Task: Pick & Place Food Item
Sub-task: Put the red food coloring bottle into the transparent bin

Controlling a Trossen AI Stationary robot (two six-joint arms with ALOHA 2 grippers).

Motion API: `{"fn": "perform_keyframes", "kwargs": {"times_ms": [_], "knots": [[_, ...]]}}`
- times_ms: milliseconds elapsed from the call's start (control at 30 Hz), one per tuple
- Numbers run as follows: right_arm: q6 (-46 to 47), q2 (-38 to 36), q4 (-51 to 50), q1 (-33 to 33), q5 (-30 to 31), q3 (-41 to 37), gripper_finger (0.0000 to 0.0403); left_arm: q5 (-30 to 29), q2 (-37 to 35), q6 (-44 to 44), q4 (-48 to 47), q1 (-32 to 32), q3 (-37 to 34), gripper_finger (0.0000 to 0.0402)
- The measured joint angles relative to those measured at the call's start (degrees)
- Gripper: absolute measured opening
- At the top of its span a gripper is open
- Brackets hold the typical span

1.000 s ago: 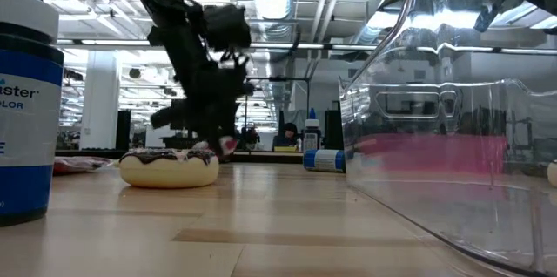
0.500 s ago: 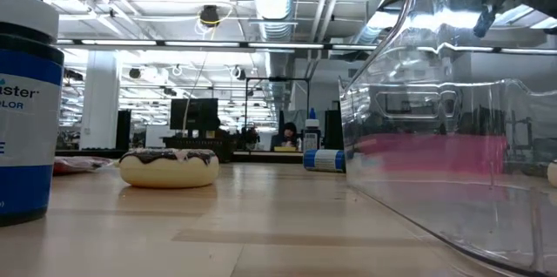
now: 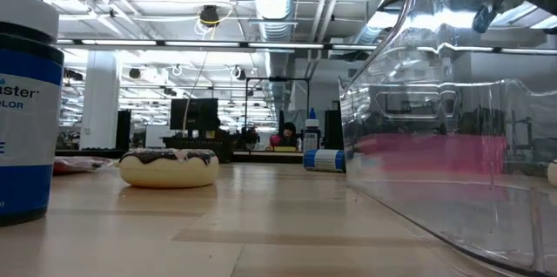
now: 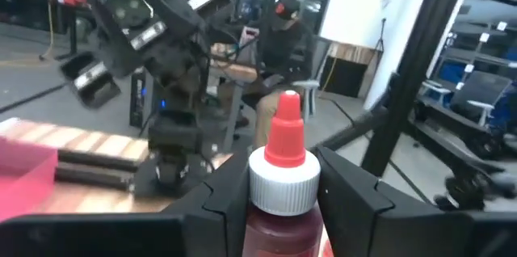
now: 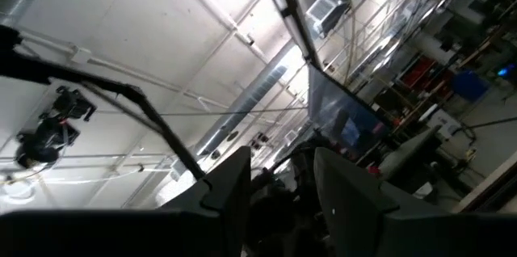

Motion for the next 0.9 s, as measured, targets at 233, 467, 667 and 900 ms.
{"fn": "perform_keyframes", "kwargs": {"times_ms": [233,467,667,900], "knots": [[-0.5,0.0,0.1,4.4,-0.2,0.0,0.0131,-4.7,8.2,0.2,-0.3,-1.2,5.4,0.0113],[-0.2,0.0,0.0,8.8,-0.2,0.0,0.0131,-8.5,13.2,0.4,0.2,-6.2,5.6,0.0113],[-2.2,0.0,0.0,12.0,2.5,0.0,0.0131,-13.8,17.6,0.4,3.1,-10.4,5.6,0.0120],[-2.9,0.0,0.0,14.2,4.5,0.0,0.0131,-23.0,20.4,0.6,4.0,-12.8,5.6,0.0113]]}}
